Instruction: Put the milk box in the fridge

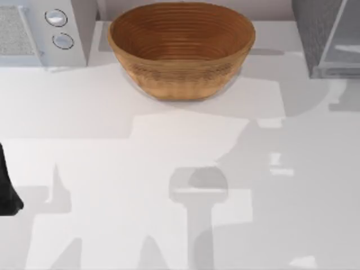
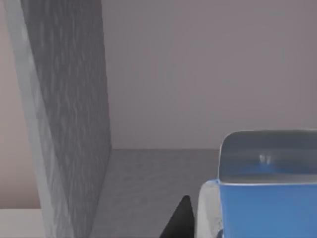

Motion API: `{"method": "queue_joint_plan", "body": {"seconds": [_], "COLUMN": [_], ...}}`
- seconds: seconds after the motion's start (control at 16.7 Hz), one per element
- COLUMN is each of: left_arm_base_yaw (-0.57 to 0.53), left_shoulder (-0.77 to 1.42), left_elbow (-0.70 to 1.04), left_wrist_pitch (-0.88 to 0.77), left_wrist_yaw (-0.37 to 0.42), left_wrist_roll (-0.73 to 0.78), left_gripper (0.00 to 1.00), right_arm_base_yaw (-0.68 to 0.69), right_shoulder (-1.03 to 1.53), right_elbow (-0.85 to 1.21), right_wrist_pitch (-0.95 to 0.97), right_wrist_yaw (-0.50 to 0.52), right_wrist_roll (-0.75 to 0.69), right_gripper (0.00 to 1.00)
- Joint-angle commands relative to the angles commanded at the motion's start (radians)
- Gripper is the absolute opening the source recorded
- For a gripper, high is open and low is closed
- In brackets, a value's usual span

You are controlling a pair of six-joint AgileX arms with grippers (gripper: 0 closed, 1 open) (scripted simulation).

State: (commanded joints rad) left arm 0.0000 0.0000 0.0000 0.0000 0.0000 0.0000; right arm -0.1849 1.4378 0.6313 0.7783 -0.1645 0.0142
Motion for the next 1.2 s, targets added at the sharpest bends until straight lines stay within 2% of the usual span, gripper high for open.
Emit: {"method": "queue_joint_plan", "body": {"seconds": [0.3, 0.6, 1.2], "left_arm_base_yaw": [0.000, 0.000, 0.000], "left_shoulder": [0.000, 0.000, 0.000], "left_elbow": [0.000, 0.000, 0.000], "left_wrist_pitch": [0.000, 0.000, 0.000], "left_wrist_yaw": [0.000, 0.000, 0.000], "left_wrist_roll": [0.000, 0.000, 0.000], "left_gripper": [1.00, 1.00, 1.00], "right_arm_base_yaw": [-0.053, -0.087, -0.095], "right_shoulder": [0.417, 0.675, 0.732], "right_elbow": [0.186, 0.315, 0.352], "right_wrist_pitch": [0.228, 0.385, 0.421], "right_wrist_yaw": [-0.049, -0.082, -0.083], "right_wrist_roll": [0.003, 0.001, 0.000], "right_gripper": [0.00, 0.00, 0.00]}}
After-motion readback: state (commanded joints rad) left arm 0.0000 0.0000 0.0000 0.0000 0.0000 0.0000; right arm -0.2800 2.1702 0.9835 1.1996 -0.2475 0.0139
